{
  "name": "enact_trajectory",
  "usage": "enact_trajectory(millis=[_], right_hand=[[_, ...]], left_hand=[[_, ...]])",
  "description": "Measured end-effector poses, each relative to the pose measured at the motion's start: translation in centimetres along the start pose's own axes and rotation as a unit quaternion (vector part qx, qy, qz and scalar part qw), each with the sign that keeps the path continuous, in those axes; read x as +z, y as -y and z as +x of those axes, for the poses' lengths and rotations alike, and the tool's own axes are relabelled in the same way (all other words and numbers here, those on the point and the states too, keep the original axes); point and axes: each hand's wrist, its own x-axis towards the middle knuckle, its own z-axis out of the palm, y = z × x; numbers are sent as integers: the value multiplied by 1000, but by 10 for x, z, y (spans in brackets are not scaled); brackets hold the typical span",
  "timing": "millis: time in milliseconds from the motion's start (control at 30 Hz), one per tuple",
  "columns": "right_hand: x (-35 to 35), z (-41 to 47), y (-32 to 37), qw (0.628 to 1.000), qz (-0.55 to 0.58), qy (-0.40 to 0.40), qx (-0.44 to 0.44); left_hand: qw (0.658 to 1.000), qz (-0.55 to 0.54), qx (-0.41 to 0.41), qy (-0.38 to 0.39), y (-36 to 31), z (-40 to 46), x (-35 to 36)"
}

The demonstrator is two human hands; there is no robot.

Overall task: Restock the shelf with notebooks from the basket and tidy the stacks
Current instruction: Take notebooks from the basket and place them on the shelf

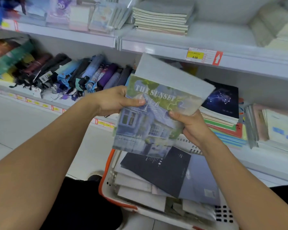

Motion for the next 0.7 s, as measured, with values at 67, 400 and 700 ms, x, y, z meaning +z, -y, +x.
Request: enact_trajectory(millis=[67,400,700], right_hand=[[-8,-3,-12,1000,-9,-16,-6],[-36,-21,-69,977,-212,-5,40],[-23,-21,-66,987,-135,-62,58]], left_hand=[[995,95,-30,12,-2,2,-4],[928,317,-177,84,4,15,-2],[966,227,-122,6,-9,2,-13]])
